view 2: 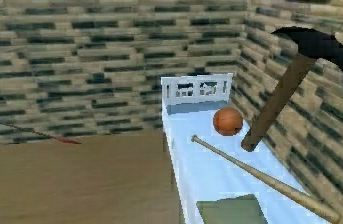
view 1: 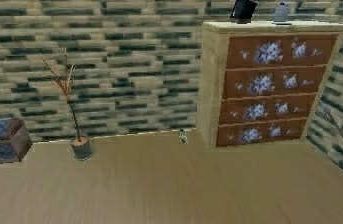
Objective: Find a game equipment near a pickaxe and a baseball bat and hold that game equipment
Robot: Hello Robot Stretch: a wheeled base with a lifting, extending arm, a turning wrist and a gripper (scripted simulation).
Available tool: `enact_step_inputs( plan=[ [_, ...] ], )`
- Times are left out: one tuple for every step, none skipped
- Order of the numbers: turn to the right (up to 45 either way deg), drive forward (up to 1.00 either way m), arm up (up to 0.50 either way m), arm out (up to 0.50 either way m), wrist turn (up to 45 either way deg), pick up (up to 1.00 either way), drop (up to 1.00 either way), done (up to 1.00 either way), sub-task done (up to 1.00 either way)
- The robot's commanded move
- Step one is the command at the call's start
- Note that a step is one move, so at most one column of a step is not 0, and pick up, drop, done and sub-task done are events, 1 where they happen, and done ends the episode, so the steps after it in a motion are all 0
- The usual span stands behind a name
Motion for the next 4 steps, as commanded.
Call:
enact_step_inputs(
  plan=[
    [0.0,0.2,0.0,0.0,0.0,0.0,0.0,0.0,0.0],
    [45.0,0.0,0.0,0.0,0.0,0.0,0.0,0.0,0.0],
    [30.0,0.0,0.0,0.0,0.0,0.0,0.0,0.0,0.0],
    [3.0,0.0,0.0,0.0,0.0,0.0,0.0,0.0,0.0]
  ],
)
